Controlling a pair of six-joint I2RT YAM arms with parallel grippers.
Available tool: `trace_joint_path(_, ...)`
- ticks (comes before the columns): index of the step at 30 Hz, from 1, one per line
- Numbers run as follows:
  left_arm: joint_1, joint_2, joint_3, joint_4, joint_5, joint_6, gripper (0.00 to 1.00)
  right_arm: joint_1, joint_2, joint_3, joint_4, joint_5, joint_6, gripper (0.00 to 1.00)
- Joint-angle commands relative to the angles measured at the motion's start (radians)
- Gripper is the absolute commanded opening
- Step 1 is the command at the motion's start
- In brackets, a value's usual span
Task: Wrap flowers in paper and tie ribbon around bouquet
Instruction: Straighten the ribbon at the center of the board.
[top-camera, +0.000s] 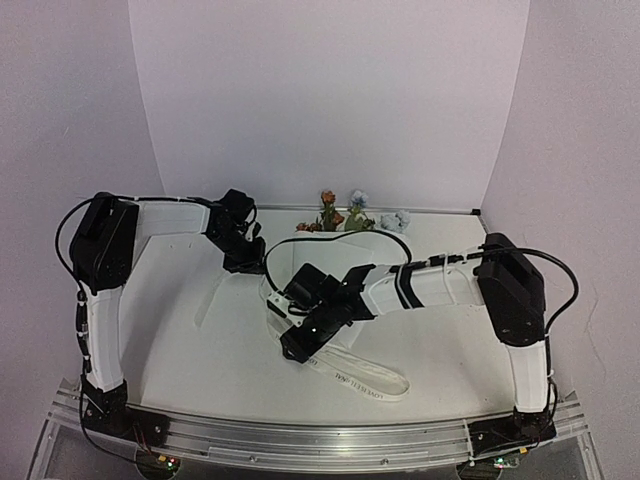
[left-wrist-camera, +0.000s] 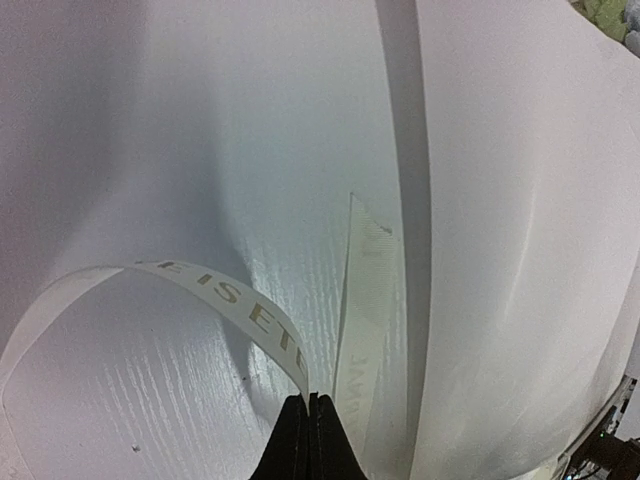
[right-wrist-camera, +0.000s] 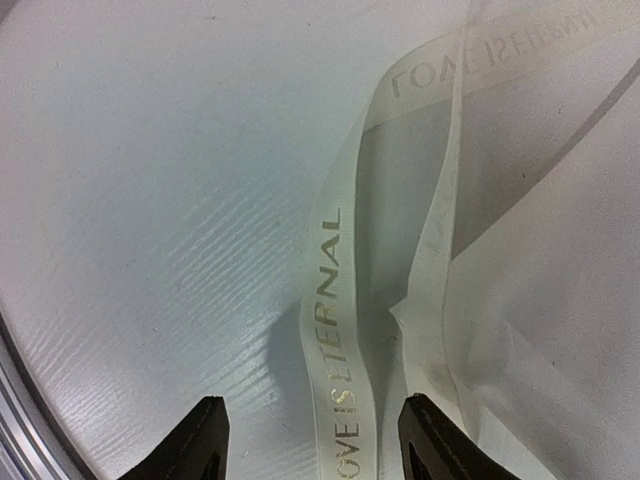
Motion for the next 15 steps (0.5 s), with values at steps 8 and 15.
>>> trace_joint_path(8, 0.023, 0.031, 0.088, -0.139, 0.149, 0.116, 0.0, 0.001, 0.118, 0.121, -0.004, 0.053, -0.004, 0.61)
trace_joint_path(15, 0.04, 0.016, 0.075, -0.127, 0.136, 0.088, 0.0, 0.002, 0.119, 0.107, -0.009, 0.108, 0.02, 0.42)
